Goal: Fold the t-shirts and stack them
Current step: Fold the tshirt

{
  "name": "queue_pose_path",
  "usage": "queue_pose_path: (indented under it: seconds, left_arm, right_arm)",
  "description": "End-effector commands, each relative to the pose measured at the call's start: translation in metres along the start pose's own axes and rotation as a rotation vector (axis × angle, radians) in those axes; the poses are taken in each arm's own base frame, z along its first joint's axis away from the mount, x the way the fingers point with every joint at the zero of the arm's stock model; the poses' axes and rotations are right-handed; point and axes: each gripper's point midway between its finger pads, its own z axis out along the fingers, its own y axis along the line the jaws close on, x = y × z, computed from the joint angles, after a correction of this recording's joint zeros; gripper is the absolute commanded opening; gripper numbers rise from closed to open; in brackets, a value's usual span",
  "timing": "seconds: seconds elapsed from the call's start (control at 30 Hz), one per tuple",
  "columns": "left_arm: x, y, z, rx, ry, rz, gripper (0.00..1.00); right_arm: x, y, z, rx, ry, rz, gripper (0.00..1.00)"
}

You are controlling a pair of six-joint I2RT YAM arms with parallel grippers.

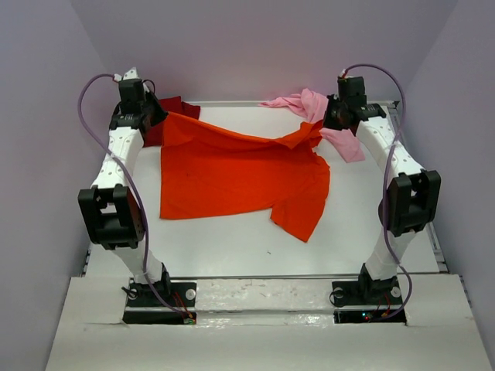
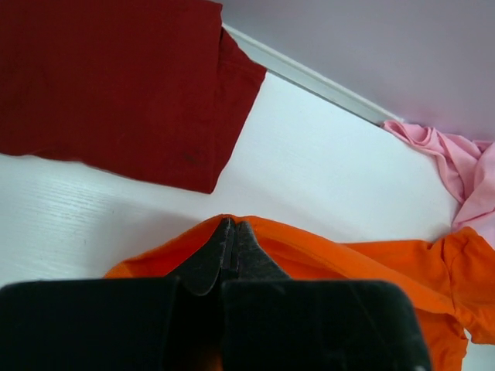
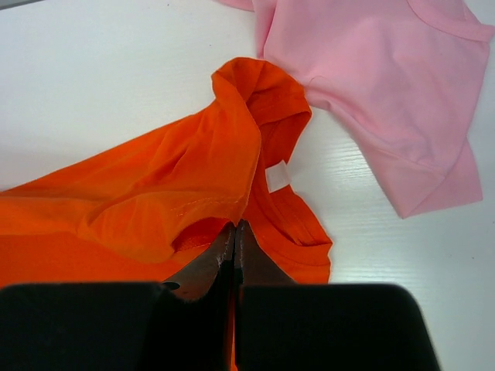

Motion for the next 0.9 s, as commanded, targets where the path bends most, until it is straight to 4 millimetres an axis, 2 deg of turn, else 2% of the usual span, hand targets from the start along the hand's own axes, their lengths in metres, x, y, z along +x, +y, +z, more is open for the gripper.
queue_pose_path:
  seconds: [0.0,0.17,0.4,0.53,0.63,0.7,0.73,0.87]
  left_arm:
    - [-0.014,-0.005,0.011,0.038,-0.036,-0.011,0.00]
    - [-0.011,0.005,0.024,0.007,-0.032,0.000,0.00]
    - [0.017,0.035,0.059,-0.052,0.054,-0.035,0.00]
    - [0.019,0.045,0.074,-0.072,0.057,-0.048,0.00]
    - [0.007,0.045,0.081,-0.079,0.010,-0.048,0.00]
    - [-0.001,0.040,0.078,-0.057,-0.030,-0.058,0.00]
    - [-0.009,0.035,0.078,-0.042,-0.060,-0.060,0.00]
    - [-0.023,0.026,0.084,-0.007,-0.094,-0.060,0.00]
  right_arm:
    - [-0.018,0.000,0.006,0.008,-0.049,-0.008,0.00]
    - [-0.022,0.003,0.016,0.005,-0.050,-0.006,0.00]
    - [0.006,-0.005,0.036,0.032,0.018,-0.003,0.00]
    - [0.009,-0.008,0.047,0.043,0.018,-0.007,0.00]
    - [-0.005,-0.004,0.060,0.042,-0.009,-0.016,0.00]
    - [-0.008,-0.001,0.075,0.033,-0.015,-0.020,0.00]
    - [-0.027,0.007,0.075,0.014,-0.056,-0.016,0.00]
    - [-0.052,0.027,0.099,-0.055,-0.095,-0.003,0.00]
